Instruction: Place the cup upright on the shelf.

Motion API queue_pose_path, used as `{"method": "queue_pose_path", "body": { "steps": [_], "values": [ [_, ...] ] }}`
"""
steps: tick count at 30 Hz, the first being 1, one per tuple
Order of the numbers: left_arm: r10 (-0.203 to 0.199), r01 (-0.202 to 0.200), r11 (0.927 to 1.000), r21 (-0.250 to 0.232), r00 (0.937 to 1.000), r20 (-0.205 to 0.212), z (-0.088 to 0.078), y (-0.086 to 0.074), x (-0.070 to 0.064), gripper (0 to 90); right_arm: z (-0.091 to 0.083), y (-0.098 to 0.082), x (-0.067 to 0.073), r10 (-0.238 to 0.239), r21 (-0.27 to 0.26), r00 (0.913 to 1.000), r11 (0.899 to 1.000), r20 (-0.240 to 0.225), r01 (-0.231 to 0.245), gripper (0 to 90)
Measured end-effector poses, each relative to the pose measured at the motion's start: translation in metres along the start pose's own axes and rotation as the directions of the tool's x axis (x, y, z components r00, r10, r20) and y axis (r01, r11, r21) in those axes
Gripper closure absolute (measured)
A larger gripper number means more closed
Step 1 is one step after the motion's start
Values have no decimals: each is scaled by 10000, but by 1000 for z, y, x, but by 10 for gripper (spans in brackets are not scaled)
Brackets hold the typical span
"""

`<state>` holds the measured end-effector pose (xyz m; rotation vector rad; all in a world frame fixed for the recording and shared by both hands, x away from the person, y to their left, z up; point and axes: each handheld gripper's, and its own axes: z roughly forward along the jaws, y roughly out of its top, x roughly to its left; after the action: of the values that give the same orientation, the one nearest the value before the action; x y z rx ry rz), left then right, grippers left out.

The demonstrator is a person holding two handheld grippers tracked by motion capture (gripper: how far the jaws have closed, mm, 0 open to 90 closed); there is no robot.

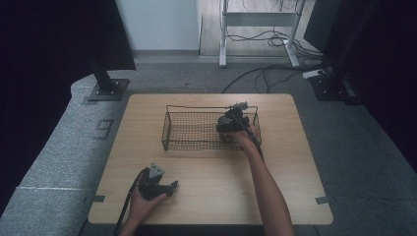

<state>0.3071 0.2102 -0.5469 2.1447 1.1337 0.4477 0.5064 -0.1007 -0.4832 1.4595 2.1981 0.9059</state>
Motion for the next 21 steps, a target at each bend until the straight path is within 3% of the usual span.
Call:
{"method": "queue_pose_path", "body": {
  "steps": [5,15,21],
  "values": [
    [1,-1,10000,-1,10000,2,0,0,0,173,0,-2,2,-93,231,9999,9997,104,91,135],
    [2,-2,10000,0,10000,2,0,0,0,173,-2,-7,-3,58,196,10000,9998,-57,-57,131],
    [1,-1,10000,5,10000,7,0,0,0,173,-4,-8,0,40,158,9996,9999,264,-44,116]
  ]
}}
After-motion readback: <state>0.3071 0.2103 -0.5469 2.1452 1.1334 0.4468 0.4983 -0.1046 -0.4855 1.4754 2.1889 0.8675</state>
